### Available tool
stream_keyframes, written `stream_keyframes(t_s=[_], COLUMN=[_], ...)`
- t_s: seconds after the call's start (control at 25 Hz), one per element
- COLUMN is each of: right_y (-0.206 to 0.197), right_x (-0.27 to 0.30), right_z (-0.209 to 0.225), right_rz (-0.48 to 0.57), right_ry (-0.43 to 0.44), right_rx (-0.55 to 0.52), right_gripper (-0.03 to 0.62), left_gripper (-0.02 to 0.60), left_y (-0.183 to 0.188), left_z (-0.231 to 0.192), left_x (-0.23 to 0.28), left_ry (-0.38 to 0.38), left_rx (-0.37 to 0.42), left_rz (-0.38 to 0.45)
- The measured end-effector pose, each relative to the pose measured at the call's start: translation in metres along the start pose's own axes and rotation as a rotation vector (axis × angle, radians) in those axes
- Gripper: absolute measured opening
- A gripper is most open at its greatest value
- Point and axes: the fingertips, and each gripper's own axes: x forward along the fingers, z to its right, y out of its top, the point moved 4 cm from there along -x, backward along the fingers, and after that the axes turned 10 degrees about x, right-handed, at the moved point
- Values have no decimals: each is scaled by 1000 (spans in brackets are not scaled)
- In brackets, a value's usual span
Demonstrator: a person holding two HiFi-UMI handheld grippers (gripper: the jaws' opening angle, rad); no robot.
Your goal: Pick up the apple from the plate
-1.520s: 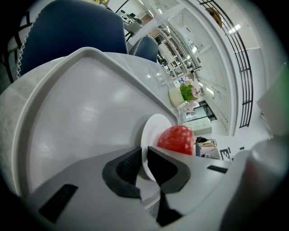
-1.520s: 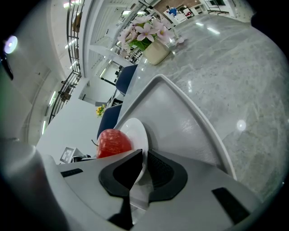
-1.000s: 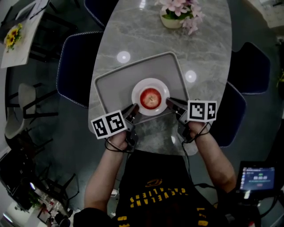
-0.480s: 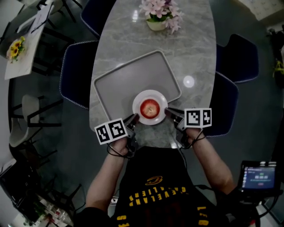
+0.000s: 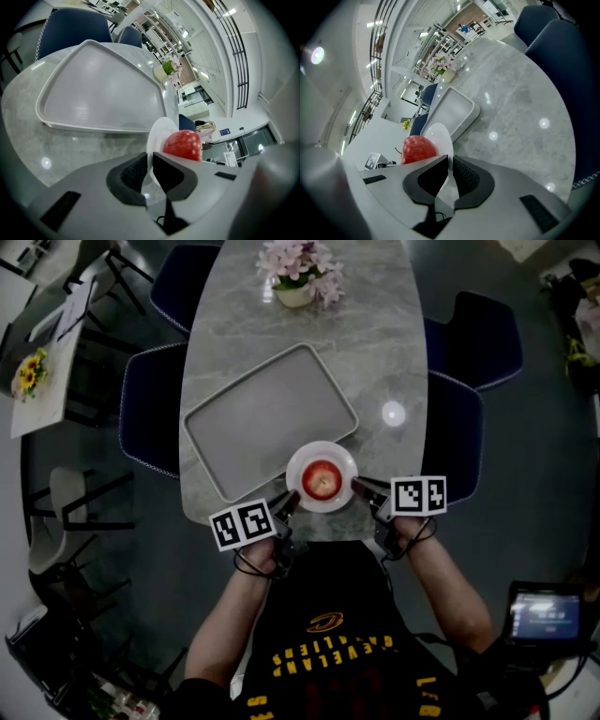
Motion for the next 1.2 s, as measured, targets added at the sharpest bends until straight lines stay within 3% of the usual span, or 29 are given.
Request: stream_keyframes(t_s=[0.56,1.2], right_y=[-5,-23], right_x=[-44,-57], right_z=[84,121], right_rz=[114,157], right_ry=[-65,-85], right_rx=[93,163], right_gripper=[41,41], left_gripper=[40,40], left_y=[-33,-57], left_z=[28,31], left_x=[81,109], left_ry=[-25,-14], left_rx=[125,146], left_rz=[-170,-272])
